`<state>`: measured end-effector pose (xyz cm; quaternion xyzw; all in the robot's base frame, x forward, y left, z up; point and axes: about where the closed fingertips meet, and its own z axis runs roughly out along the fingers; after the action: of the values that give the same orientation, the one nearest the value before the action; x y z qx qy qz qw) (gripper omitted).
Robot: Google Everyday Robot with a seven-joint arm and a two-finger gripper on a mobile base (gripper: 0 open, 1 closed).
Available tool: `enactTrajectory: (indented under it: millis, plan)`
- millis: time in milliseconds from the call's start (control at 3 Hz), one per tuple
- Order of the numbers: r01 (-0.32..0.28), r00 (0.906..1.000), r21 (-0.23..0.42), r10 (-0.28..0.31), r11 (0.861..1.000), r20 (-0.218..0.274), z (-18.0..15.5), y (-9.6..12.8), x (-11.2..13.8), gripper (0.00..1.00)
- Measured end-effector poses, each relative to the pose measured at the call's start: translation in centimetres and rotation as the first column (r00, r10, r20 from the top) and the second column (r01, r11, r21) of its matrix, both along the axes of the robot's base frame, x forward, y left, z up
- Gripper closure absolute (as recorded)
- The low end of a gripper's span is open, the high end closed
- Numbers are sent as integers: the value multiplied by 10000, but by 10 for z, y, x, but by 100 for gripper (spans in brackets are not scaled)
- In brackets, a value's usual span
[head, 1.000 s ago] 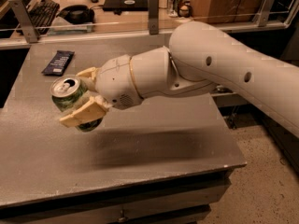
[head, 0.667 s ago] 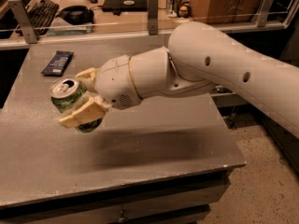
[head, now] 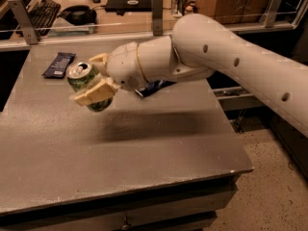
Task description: Move green can near rxbar blueberry
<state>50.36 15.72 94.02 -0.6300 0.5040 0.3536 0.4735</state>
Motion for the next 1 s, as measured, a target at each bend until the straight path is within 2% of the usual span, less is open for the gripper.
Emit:
enactTrajectory:
  millis: [333, 667, 1000]
  plan:
    - [142, 9996, 24, -143, 9999, 250, -5, 8, 73, 100]
    - [567, 9980, 330, -575, 9978, 252, -8, 29, 151, 100]
    - [1103, 9939, 530, -1105, 9925, 23, -19, 47, 186, 100]
